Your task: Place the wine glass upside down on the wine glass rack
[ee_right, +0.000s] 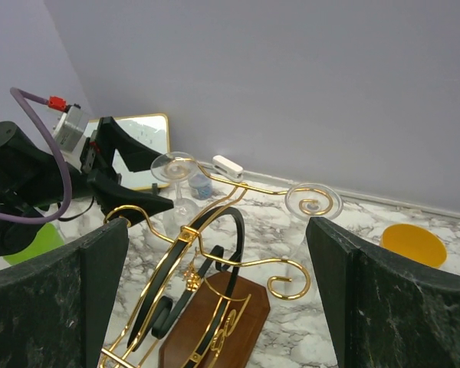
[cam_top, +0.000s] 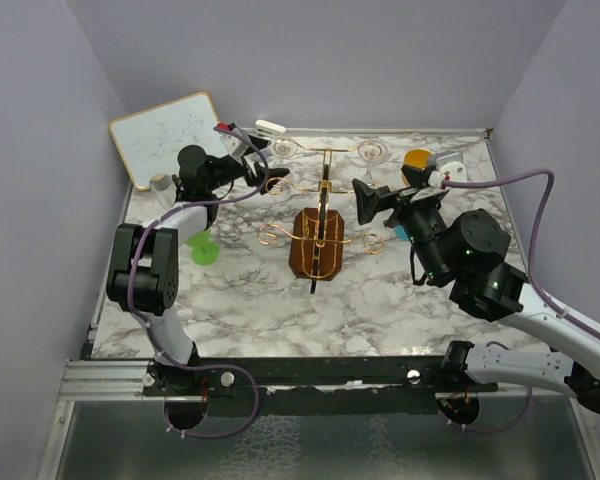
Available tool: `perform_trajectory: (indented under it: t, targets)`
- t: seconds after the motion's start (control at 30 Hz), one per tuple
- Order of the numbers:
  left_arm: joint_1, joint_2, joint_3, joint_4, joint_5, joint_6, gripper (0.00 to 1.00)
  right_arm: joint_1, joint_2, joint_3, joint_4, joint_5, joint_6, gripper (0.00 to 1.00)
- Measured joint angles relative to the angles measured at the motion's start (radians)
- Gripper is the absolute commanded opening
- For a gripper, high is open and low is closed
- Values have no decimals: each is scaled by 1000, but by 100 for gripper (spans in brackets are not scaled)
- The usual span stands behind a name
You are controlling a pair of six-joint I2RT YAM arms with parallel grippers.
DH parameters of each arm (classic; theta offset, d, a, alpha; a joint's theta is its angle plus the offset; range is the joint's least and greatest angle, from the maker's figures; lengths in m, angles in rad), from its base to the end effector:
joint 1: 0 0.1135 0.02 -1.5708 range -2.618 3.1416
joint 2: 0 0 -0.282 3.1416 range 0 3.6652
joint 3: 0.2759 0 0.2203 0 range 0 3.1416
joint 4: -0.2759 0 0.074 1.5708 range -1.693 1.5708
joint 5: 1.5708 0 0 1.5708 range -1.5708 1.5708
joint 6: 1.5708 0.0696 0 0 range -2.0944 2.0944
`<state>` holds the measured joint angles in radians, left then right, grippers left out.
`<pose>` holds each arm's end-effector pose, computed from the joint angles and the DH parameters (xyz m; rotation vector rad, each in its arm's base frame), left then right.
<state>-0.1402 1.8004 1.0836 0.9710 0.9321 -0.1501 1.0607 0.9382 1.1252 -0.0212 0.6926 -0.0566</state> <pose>0.3835 -0.1106 0.3231 0.7984 1.2409 -0.8470 0.1248 0.1321 0.4604 -0.2252 1.4345 0.3368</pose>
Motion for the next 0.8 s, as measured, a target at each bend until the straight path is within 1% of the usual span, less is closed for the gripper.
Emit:
perform_trajectory:
  t: [0.23,0.43,0.5,0.6,0.7,0.8]
  targets:
    - [11,-86,-14,-176,-9,112,99,0,-11,-3,21,-31,4,99]
    - [17,-187,4,-495,-74,288,99,0,-34,-25,24,-45,20,99]
    - [17,-233,23,-625,-113,360,99,0,-32,-27,24,-63,33,99]
    - [19,-298,58,-779,-190,429,99,0,-1,4,12,-91,61,99]
    - [19,-350,135,-937,-301,461,99,0,64,75,-4,-116,90,99]
    - [21,-401,191,-1063,-414,473,99,0,95,106,-17,-142,112,99]
